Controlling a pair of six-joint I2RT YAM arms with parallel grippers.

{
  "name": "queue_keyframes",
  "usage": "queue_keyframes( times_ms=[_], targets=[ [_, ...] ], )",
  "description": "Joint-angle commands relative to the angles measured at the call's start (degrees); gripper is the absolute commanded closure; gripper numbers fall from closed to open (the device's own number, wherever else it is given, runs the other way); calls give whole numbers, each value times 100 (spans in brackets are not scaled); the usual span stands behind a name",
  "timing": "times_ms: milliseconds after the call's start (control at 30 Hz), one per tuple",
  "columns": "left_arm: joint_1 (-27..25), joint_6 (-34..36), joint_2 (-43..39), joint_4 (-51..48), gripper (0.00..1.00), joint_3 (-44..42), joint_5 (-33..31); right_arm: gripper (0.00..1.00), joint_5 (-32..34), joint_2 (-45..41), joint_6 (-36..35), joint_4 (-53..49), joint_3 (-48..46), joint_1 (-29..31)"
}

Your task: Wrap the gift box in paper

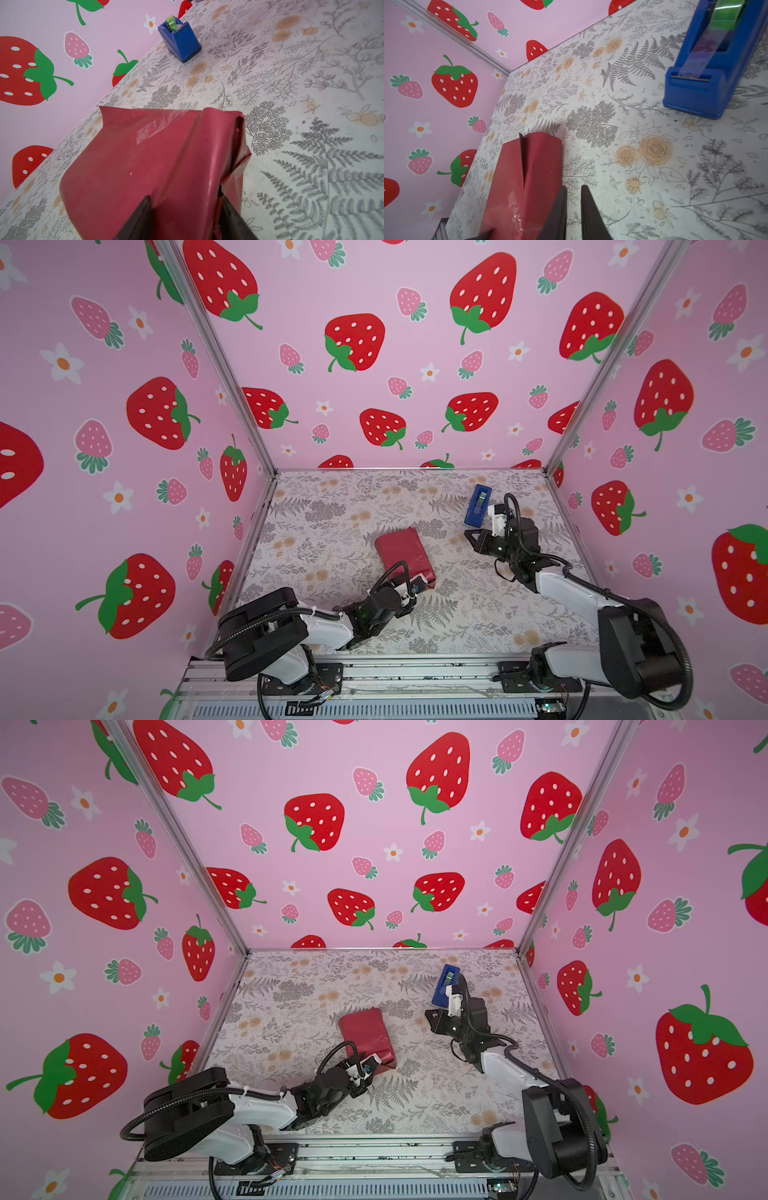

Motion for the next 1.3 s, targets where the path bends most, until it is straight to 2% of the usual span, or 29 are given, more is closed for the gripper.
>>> queue_keyframes(
  times_ms=[0,67,133,267,733,1267],
  targets=[
    [22,-109,161,-733,47,-128,59,83,-927,583,170,-629,660,-558],
    [22,-106,164,-735,47,-127,63,77,-1282,1116,277,-880,1131,-898],
    [22,-107,171,-735,47,-129,56,68,-1723,1616,326,-979,1568,-1177],
    [20,-107,154,-741,47,-130,55,61,-2066,2355,281,-1468,2344,-1503],
    [20,-124,146,-804,47,-114,36,66,-2569,4026,321,-2022,4066,-1753],
    [22,-125,159,-838,47,-105,27,77,-3162,4732,884,-1564,4367,-1659]
  ],
)
